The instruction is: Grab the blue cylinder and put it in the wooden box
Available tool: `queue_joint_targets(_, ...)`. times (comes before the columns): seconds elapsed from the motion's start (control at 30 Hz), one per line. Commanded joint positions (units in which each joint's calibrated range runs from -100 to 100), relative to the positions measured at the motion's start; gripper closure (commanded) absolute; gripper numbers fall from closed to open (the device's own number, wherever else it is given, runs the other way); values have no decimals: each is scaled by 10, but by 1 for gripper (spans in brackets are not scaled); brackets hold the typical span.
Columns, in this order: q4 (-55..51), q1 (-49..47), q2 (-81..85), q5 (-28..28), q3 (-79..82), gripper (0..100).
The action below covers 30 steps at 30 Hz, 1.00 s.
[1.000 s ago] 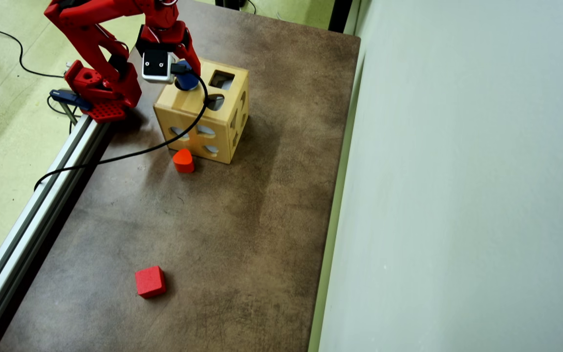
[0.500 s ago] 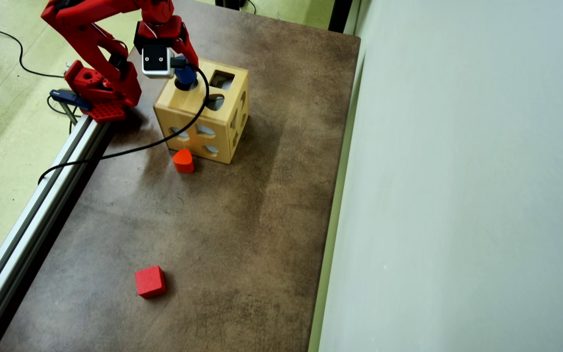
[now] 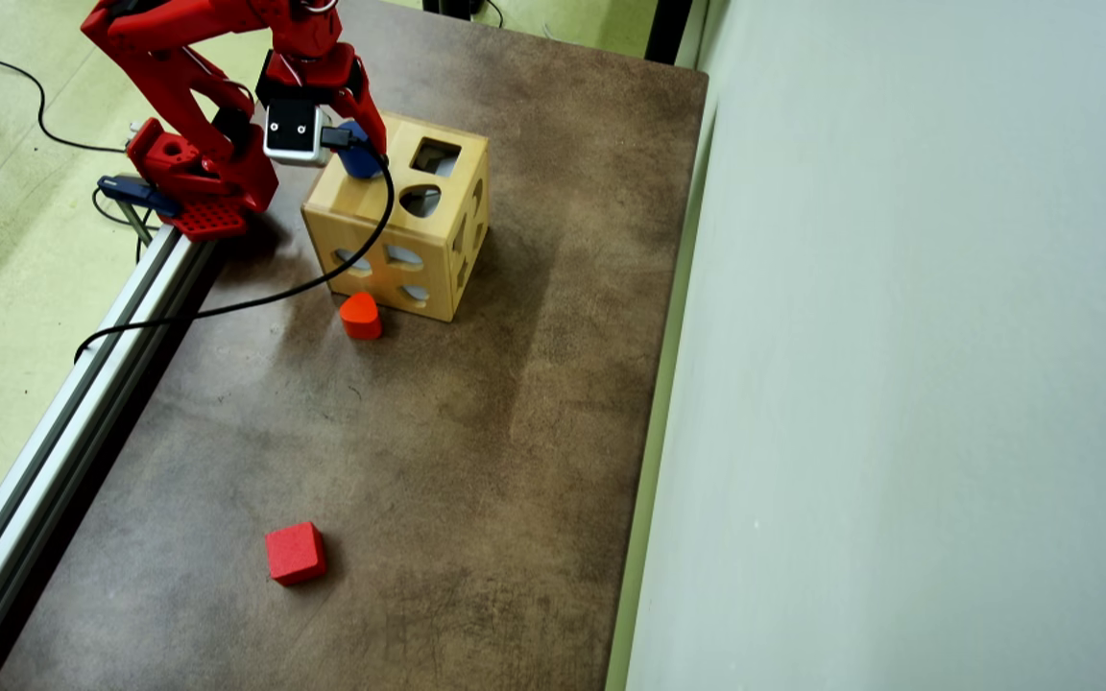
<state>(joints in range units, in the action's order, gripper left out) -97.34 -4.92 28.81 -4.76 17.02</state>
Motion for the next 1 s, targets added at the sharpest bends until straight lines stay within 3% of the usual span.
queue_joint_targets(0.0, -6, -3, 17, -13, 5, 81)
queue_joint_targets(0.97, -6, -31, 19, -10, -2, 79)
